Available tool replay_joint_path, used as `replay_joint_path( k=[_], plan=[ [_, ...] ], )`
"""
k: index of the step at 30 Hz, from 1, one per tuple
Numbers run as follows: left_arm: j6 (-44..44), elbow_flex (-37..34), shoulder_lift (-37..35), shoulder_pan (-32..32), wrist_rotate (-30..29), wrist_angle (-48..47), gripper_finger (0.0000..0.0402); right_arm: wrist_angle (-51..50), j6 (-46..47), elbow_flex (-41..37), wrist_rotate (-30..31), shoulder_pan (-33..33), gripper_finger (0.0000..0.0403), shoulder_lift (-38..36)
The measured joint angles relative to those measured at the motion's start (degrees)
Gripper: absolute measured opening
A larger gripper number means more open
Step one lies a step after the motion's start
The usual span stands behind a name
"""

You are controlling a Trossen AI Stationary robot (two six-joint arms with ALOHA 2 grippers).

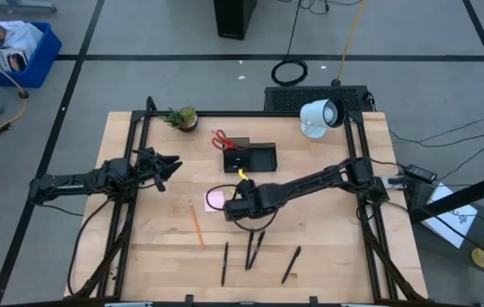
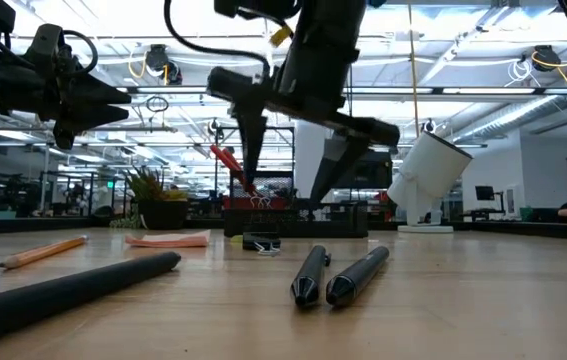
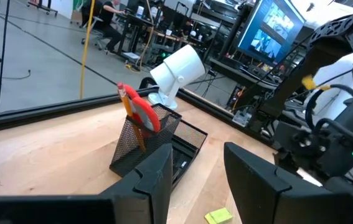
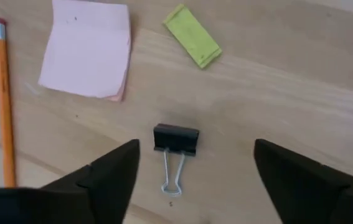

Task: Pick and place office supplies into organizer
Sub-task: Put the binder clip into the mesh organizer

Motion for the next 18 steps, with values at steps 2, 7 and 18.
replay_joint_path(
  k=[2,7,18],
  plan=[
    [0.0,0.0,0.0,0.0,0.0,0.0,0.0147,0.6,0.4,0.0,0.2,0.0,0.034,0.1],
    [0.0,0.0,0.0,0.0,0.0,0.0,0.0147,2.3,0.0,0.0,0.2,-0.1,0.037,1.4],
    [0.0,0.0,0.0,0.0,0.0,0.0,0.0147,4.6,-0.6,0.1,-2.7,-1.2,0.0397,4.2]
  ],
)
